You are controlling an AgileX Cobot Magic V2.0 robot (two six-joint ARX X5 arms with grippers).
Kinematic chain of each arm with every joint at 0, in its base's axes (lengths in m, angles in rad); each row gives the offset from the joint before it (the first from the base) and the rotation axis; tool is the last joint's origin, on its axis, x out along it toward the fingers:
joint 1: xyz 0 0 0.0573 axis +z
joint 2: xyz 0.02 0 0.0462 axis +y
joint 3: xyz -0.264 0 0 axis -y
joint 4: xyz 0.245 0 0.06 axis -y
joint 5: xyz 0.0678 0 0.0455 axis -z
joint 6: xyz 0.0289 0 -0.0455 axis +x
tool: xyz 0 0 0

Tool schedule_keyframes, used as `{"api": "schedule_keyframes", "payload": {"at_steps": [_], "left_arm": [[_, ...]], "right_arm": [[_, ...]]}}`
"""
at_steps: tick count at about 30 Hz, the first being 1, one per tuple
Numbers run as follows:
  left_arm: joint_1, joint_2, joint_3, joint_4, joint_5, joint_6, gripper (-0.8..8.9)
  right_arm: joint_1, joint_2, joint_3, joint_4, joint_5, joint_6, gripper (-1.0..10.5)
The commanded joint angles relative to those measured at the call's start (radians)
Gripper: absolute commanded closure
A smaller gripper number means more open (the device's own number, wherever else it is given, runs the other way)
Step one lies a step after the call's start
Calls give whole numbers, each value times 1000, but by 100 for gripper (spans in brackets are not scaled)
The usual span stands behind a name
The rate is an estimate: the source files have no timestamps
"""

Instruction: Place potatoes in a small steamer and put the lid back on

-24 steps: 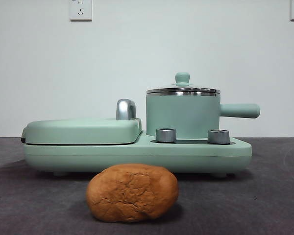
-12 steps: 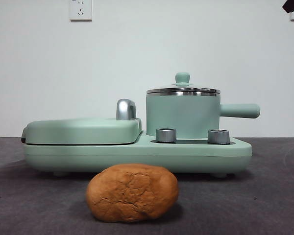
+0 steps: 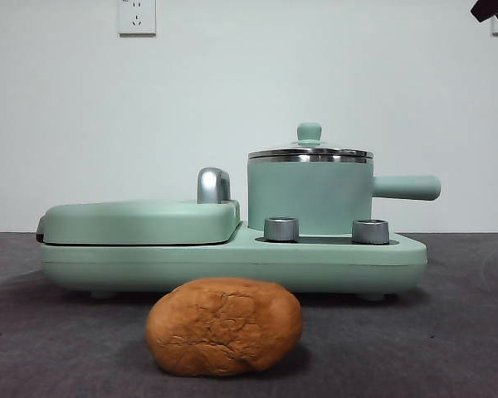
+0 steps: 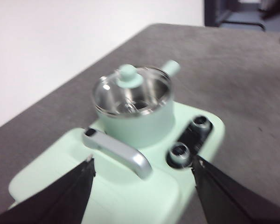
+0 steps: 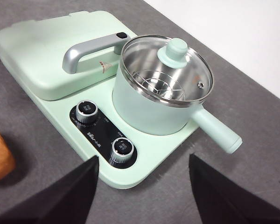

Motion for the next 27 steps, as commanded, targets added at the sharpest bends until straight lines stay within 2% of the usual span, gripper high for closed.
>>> {"api": "schedule_keyframes", "payload": {"at_steps": [1, 6, 13, 18, 27], "left_arm": [[-19, 56, 21, 101, -27, -96, 484], [-77, 184, 24, 301, -86, -179, 484], [-159, 382, 53, 504, -135, -214, 513], [-196, 541, 146, 526, -136, -217, 513], [-229, 848, 422, 512, -136, -217, 511]], "right_arm": [[4, 3, 15, 7, -1, 56, 642], [4, 3, 15, 7, -1, 77, 642], [4, 3, 15, 8, -1, 78, 642], [4, 3, 15, 8, -1, 78, 642], [4, 3, 15, 8, -1, 78, 642]]}}
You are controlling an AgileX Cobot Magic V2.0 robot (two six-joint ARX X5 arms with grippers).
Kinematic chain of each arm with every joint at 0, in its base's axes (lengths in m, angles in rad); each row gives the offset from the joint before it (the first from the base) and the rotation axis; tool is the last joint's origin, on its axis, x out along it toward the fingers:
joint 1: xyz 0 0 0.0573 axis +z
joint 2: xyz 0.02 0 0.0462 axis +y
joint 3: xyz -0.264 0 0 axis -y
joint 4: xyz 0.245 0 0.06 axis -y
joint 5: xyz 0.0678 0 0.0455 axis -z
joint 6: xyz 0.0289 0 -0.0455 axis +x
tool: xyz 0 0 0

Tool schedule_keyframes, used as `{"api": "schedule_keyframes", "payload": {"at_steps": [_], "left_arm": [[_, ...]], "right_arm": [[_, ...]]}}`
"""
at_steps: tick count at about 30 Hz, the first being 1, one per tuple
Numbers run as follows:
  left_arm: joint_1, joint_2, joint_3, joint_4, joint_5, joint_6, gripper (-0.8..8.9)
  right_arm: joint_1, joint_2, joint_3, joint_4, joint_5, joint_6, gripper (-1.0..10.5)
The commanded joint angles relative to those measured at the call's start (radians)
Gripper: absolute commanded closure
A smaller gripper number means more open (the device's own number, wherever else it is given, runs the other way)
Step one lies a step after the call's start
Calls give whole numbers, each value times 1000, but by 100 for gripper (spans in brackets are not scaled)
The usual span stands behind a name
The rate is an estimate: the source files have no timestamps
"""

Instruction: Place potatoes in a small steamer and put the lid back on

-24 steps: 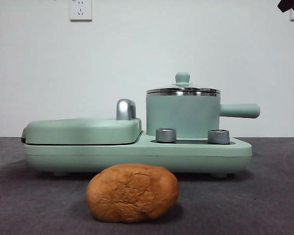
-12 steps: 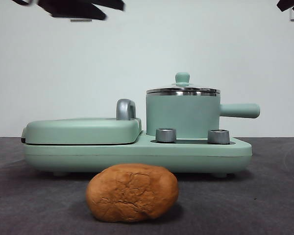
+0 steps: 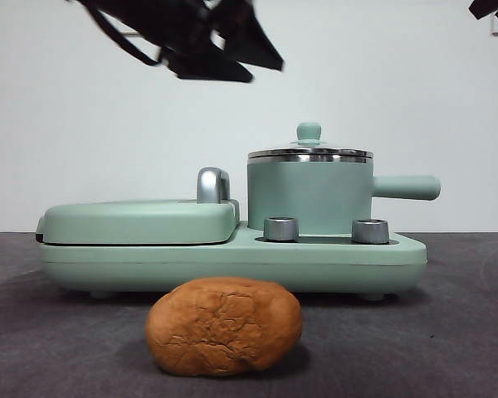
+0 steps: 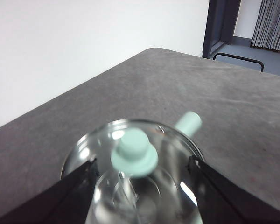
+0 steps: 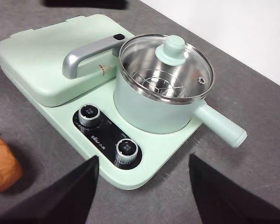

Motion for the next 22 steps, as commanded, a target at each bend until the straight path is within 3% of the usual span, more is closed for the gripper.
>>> {"api": "schedule_keyframes", "payload": {"at_steps": [1, 10, 22], "left_arm": [[-15, 94, 105, -3, -2, -5, 511], [-37, 306, 313, -16, -2, -16, 510], [-37, 372, 335, -76, -2, -15, 511]], "right_arm": [[4, 3, 15, 7, -1, 14, 642], [4, 3, 15, 7, 0, 14, 642], [4, 3, 15, 7, 0, 14, 642]]}}
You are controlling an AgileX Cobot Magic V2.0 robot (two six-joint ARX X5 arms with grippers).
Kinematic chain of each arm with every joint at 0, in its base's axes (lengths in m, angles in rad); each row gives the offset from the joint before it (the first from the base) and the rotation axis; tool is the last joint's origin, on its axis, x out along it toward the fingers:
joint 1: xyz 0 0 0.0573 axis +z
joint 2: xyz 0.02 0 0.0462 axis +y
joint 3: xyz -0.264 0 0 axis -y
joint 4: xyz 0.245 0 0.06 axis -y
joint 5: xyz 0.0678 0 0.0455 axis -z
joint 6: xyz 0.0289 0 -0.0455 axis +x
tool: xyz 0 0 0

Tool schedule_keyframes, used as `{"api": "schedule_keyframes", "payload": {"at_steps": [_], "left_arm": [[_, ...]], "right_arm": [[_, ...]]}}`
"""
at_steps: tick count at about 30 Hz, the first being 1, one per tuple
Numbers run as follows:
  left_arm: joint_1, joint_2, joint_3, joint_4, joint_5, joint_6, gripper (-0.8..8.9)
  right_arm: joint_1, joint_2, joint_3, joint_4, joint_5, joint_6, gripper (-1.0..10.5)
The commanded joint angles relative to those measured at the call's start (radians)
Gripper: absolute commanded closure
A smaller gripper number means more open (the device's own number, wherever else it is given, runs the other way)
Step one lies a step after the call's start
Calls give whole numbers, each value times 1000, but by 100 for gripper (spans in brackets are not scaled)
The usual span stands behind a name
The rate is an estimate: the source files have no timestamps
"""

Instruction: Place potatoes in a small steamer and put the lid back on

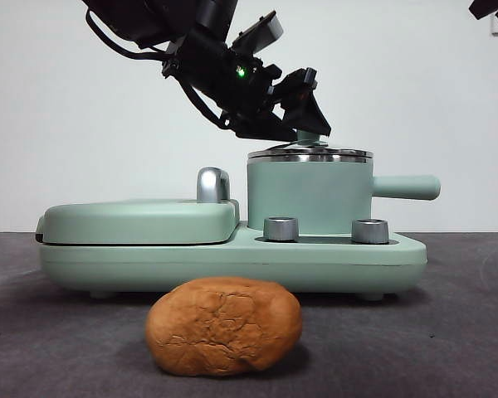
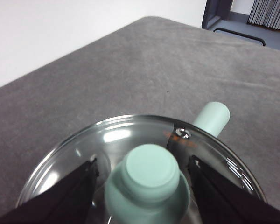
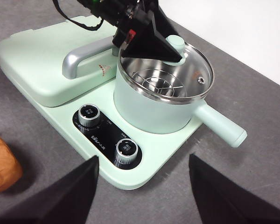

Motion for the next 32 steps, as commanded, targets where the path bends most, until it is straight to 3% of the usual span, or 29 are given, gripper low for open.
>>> {"api": "schedule_keyframes", "payload": {"at_steps": [1, 3, 13, 22, 32], "left_arm": [[-9, 24, 27, 4, -2, -7, 512], [-9, 24, 27, 5, -2, -7, 522], [-9, 24, 27, 4, -2, 7, 793], [-9, 21, 28, 7, -2, 69, 799], [-9, -66, 29, 54, -2, 72, 799]], "right_arm": [[4, 3, 15, 7, 0, 12, 642], [4, 3, 15, 7, 0, 13, 642], [4, 3, 15, 7, 0, 13, 642], [4, 3, 15, 7, 0, 13, 642], [4, 2, 15, 6, 0, 13, 642]]}}
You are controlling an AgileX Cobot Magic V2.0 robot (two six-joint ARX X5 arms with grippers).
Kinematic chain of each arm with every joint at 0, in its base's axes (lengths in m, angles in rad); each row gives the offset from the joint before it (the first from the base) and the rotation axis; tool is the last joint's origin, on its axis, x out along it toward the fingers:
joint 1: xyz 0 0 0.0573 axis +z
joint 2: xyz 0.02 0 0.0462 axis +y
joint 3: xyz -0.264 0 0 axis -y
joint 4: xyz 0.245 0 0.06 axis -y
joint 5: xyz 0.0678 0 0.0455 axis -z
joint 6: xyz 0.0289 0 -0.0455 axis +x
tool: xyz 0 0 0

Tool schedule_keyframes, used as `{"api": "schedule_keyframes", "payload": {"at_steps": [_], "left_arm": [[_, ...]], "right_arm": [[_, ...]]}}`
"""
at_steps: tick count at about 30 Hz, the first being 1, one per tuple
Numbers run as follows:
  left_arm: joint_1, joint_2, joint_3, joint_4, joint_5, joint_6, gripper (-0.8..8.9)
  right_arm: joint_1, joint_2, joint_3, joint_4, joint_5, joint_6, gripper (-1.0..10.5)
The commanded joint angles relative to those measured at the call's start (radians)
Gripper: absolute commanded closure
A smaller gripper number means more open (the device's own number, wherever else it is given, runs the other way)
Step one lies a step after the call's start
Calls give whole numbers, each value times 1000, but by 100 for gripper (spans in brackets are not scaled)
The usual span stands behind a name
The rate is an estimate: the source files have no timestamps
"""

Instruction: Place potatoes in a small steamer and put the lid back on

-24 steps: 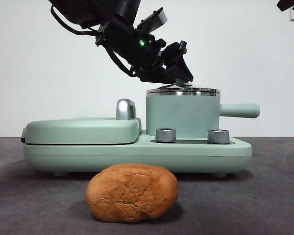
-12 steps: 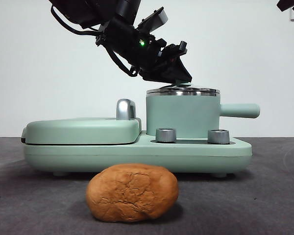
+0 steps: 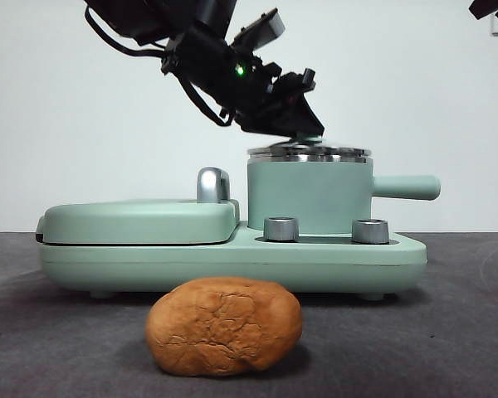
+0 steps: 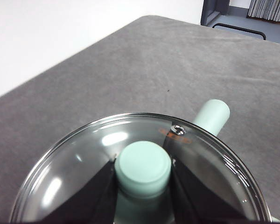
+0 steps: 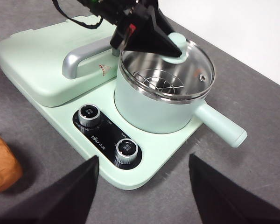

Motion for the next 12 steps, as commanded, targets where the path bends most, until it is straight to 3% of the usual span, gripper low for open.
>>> {"api": "schedule_keyframes", "payload": {"at_steps": [1, 8, 12], "left_arm": [[-8, -66, 29, 53, -1, 17, 799], [-5, -198, 29, 35, 0, 8, 799], [2, -293, 29, -55, -1, -12, 799]], "right_arm": [[4, 2, 15, 7, 0, 12, 642], [4, 2, 15, 7, 0, 12, 642], [4, 2, 15, 7, -1, 12, 642]]}}
